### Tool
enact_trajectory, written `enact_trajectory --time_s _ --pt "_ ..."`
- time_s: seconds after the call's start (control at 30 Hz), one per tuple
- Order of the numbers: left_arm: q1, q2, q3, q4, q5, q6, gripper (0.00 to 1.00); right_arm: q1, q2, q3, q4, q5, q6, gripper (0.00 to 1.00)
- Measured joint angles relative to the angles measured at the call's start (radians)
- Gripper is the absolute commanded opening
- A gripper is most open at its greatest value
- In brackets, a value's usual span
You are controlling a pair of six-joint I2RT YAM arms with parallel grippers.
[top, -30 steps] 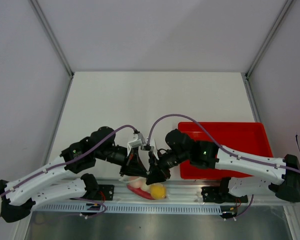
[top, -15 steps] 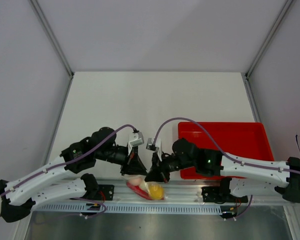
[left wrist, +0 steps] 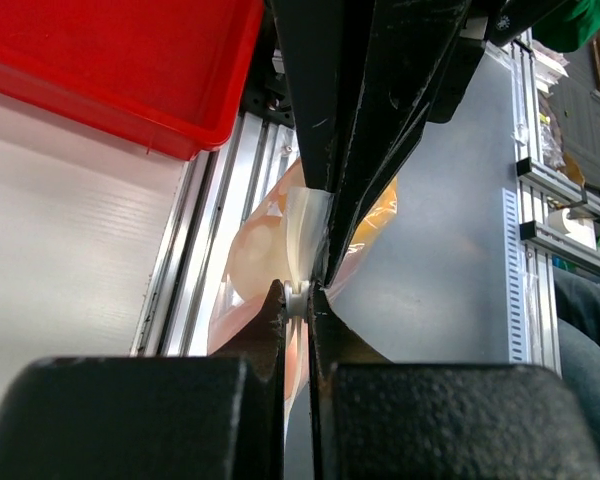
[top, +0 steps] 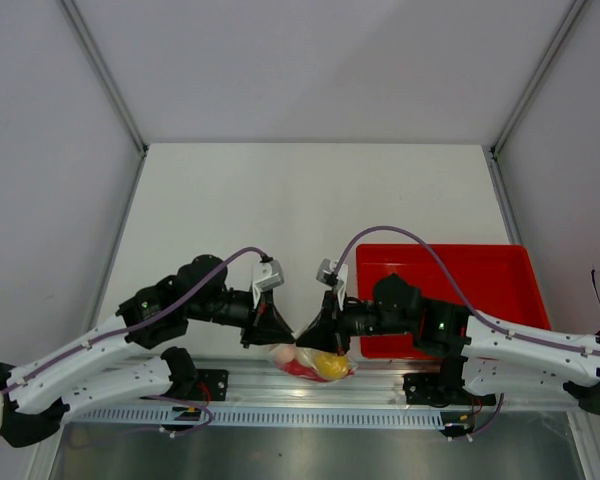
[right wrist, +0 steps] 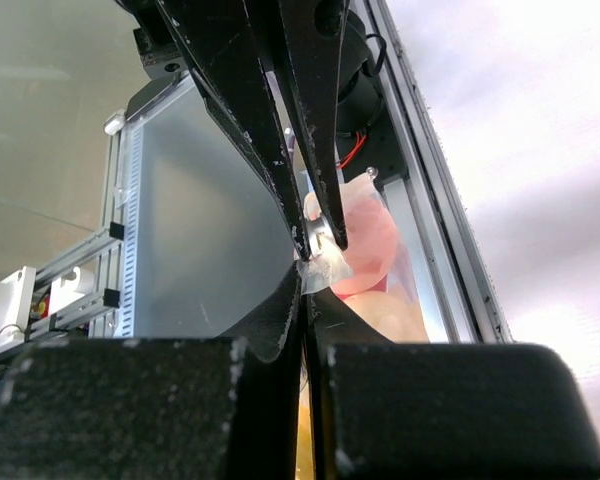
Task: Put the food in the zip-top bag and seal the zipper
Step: Zip the zipper food storage bag at the center of the board.
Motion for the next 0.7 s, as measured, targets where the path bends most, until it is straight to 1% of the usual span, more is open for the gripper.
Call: enact_trajectory --time_s 0.2,0.5,0.63,0.7 --pt "0.005 -0.039 -0.018 -0.013 -0.017 0.006 0.01 -0.016 -0.024 0.000 -0.016 0.007 0.000 0.00" --pt "0.006 -0.092 -0.019 -0.048 -0.020 -0.001 0.00 -0.097 -0.153 0.000 -0.090 0.013 -0.010 0.00" --pt "0.006 -0.116 -0.019 -0.130 -0.016 -0.003 0.01 -0.149 -0.195 0.003 -0.105 0.007 -0.015 0.00" --pt "0.006 -0.124 -0.019 -0.158 -0.015 -0.004 0.01 -0.178 -0.191 0.010 -0.109 -0.023 -0.021 0.00"
